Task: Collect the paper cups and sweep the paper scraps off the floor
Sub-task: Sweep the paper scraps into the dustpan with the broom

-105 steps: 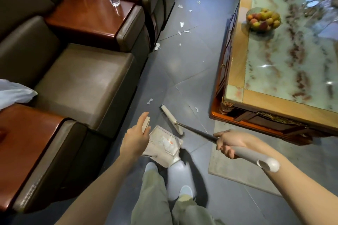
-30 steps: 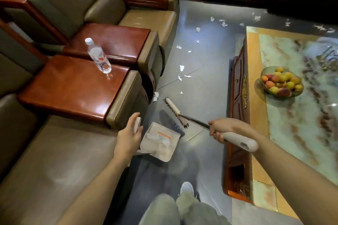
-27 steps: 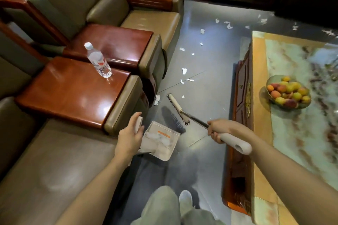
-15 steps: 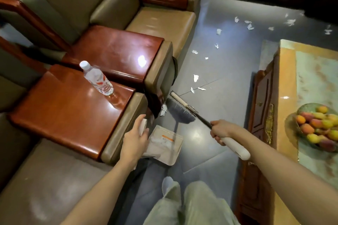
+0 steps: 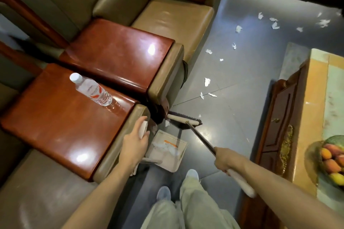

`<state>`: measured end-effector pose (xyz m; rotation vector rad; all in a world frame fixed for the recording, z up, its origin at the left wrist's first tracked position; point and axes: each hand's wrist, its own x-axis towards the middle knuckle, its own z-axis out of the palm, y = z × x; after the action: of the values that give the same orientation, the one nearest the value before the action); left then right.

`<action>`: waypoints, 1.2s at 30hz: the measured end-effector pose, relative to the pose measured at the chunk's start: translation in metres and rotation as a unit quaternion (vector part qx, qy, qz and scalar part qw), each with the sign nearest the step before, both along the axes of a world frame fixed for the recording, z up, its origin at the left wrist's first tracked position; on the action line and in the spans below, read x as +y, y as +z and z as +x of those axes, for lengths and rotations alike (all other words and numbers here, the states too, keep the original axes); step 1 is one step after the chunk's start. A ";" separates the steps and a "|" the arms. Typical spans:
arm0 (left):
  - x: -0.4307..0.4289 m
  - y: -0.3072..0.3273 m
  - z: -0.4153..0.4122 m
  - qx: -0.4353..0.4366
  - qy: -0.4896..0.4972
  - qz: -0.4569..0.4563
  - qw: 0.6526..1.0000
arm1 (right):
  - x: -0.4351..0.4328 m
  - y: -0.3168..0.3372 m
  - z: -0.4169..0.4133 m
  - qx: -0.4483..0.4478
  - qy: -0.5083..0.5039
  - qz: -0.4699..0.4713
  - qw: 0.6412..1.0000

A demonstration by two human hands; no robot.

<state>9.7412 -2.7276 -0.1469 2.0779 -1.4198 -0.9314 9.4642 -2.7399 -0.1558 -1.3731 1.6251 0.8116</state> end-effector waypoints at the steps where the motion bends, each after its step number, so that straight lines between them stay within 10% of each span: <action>1: -0.001 0.001 -0.001 0.002 -0.004 0.000 1.000 | 0.005 0.001 -0.002 0.005 0.008 0.002 1.000; 7: 0.000 0.008 0.001 0.035 -0.020 -0.008 0.999 | 0.040 0.029 -0.023 0.030 0.057 0.056 0.996; 19: 0.013 0.011 -0.011 0.008 -0.120 -0.006 0.993 | 0.068 0.095 -0.072 -0.053 -0.161 0.044 0.985; 36: -0.068 0.014 -0.102 -0.012 -0.160 0.025 0.987 | -0.019 0.004 -0.099 -0.077 -0.258 0.085 0.959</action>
<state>9.6396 -2.7959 -0.1326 1.9355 -1.7952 -1.0772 9.3647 -2.7592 -0.1514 -0.8110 1.6427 0.5028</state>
